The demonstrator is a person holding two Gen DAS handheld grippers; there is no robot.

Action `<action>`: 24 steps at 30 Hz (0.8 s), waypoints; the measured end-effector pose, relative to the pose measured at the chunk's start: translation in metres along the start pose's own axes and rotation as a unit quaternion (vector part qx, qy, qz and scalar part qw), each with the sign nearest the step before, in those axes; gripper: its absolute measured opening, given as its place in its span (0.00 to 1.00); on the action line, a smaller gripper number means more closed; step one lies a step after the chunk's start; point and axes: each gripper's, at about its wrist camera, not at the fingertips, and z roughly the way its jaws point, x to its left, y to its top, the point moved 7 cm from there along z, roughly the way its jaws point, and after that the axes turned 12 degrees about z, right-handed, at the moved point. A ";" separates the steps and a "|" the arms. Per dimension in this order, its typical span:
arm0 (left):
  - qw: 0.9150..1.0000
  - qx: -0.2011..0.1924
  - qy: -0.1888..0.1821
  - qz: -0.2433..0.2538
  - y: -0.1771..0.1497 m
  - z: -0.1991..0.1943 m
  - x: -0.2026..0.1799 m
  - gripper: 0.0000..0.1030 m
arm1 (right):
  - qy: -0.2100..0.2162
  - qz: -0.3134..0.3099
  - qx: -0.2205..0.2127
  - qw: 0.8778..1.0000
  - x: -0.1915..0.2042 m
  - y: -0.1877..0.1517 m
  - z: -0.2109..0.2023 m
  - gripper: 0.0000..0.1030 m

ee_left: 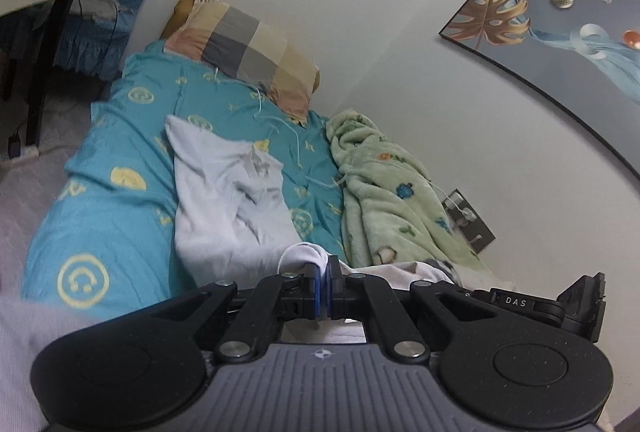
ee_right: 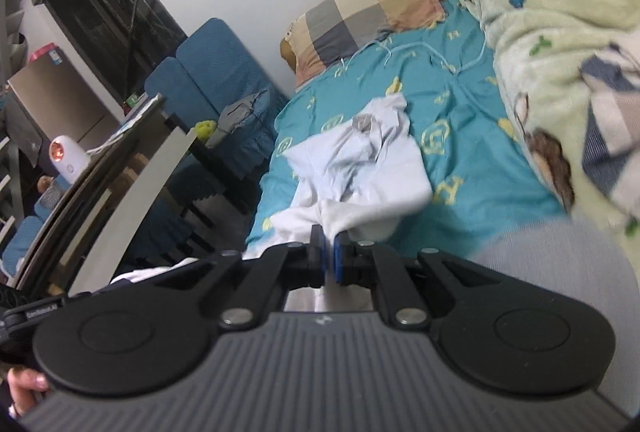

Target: Fold clothes

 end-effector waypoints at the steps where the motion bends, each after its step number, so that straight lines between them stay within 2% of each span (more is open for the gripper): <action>1: 1.000 -0.004 0.005 0.002 0.010 0.011 0.005 0.03 | -0.002 -0.001 -0.002 1.000 0.000 0.008 0.009 0.07; 8: 0.998 -0.018 0.055 0.006 0.082 0.117 0.068 0.03 | -0.014 -0.007 0.002 1.000 0.002 0.076 0.107 0.08; 13: 0.996 -0.006 0.085 0.013 0.105 0.211 0.120 0.03 | -0.042 -0.028 0.017 0.999 -0.010 0.113 0.191 0.08; 18: 0.993 0.026 0.112 0.024 0.097 0.296 0.178 0.03 | -0.068 -0.041 0.045 0.996 -0.039 0.133 0.276 0.08; 20: 0.991 0.045 0.120 0.022 0.084 0.323 0.198 0.03 | -0.078 -0.054 0.057 0.994 -0.051 0.132 0.307 0.08; 24: 0.987 0.086 0.132 0.007 0.057 0.368 0.231 0.03 | -0.088 -0.036 0.083 0.992 -0.082 0.122 0.355 0.08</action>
